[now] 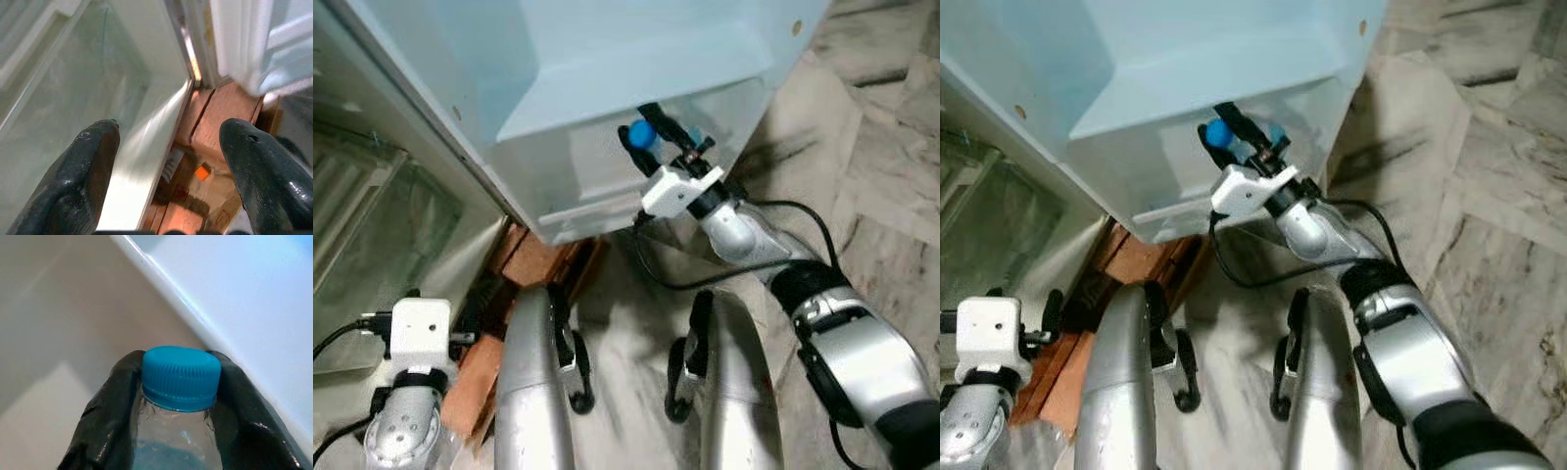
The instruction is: Restocking fridge
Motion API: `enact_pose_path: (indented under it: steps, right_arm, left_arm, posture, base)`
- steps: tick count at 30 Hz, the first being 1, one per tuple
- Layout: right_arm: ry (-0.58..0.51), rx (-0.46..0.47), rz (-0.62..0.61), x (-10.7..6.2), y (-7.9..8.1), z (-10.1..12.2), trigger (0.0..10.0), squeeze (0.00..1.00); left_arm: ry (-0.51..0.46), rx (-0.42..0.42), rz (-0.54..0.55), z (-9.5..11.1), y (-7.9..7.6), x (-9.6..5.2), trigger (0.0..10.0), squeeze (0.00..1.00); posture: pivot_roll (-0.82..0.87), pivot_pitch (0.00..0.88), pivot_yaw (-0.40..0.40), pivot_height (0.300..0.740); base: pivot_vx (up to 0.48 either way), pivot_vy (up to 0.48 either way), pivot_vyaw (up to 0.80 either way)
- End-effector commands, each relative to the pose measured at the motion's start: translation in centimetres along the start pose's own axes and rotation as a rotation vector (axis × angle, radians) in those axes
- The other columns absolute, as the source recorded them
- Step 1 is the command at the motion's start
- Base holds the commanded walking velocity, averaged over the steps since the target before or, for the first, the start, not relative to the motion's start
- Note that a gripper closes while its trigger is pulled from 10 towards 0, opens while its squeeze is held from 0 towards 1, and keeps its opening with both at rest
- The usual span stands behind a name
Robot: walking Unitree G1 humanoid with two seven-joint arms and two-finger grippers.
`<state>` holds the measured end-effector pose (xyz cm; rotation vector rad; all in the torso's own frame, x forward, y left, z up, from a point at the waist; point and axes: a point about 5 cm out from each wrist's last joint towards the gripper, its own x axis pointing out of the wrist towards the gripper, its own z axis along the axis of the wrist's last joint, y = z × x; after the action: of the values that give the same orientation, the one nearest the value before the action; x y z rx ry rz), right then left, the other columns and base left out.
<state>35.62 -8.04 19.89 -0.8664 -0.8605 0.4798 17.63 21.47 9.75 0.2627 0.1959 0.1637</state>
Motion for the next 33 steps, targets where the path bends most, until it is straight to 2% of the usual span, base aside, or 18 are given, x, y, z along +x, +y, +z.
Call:
enact_pose_path:
  steps: [1,6,7,8,11,16,23,26,30,33]
  right_arm:
    - [-0.094,0.003,-0.064,1.7,-1.2,1.4,10.0,0.00]
    - [-0.032,0.030,-0.038,1.0,0.0,0.7,10.0,0.00]
    - [0.017,0.061,-0.027,0.5,0.7,0.2,10.0,0.00]
    - [0.094,0.096,0.009,-0.7,2.2,-0.6,10.0,0.00]
    - [0.144,0.121,0.052,-1.8,3.7,-0.9,10.0,0.00]
    - [0.172,0.163,0.062,-2.3,4.8,-0.8,10.0,0.00]
    - [0.250,0.243,0.052,-2.8,5.5,-1.2,10.0,0.00]
    - [0.392,0.343,0.011,-4.1,5.7,-2.5,10.0,0.00]
    - [0.525,0.417,-0.061,-5.3,5.4,-3.9,10.0,0.00]
    - [0.655,0.502,-0.154,-6.7,5.0,-5.2,10.0,0.00]
  left_arm:
    - [0.031,0.021,0.004,-0.4,0.3,-0.7,10.0,0.00]
    - [0.035,0.032,-0.012,-0.3,0.0,-1.0,10.0,0.00]
    - [0.022,0.051,-0.018,-0.1,0.1,-1.0,10.0,0.00]
    - [0.004,0.079,-0.024,0.3,0.2,-1.0,10.0,0.00]
    - [0.008,0.084,-0.014,0.3,0.7,-1.2,10.0,0.00]
    - [0.019,0.095,-0.010,0.3,1.0,-1.7,10.0,0.00]
    - [0.014,0.102,-0.024,0.4,0.6,-1.7,10.0,0.00]
    - [0.012,0.100,-0.026,0.5,0.5,-1.5,10.0,0.00]
    - [0.013,0.101,-0.028,0.5,0.5,-1.5,10.0,0.00]
    - [0.012,0.101,-0.030,0.5,0.5,-1.4,10.0,0.00]
  posture:
    - [0.26,0.404,0.044,0.541]
    - [0.28,0.419,0.042,0.541]
    - [0.28,0.423,0.041,0.541]
    - [0.29,0.429,0.043,0.541]
    - [0.30,0.438,0.045,0.541]
    - [0.31,0.447,0.051,0.541]
    - [0.30,0.447,0.051,0.541]
    - [0.30,0.447,0.051,0.541]
    - [0.30,0.447,0.053,0.541]
    - [0.30,0.446,0.054,0.541]
  base:
    - [0.000,0.000,0.00]
    - [0.000,0.000,0.00]
    - [0.000,0.000,0.00]
    - [0.000,0.000,0.00]
    - [0.000,0.000,0.00]
    - [0.000,0.000,0.00]
    - [0.000,0.000,0.00]
    - [0.000,0.000,0.00]
    - [0.000,0.000,0.00]
    - [0.000,0.000,0.00]
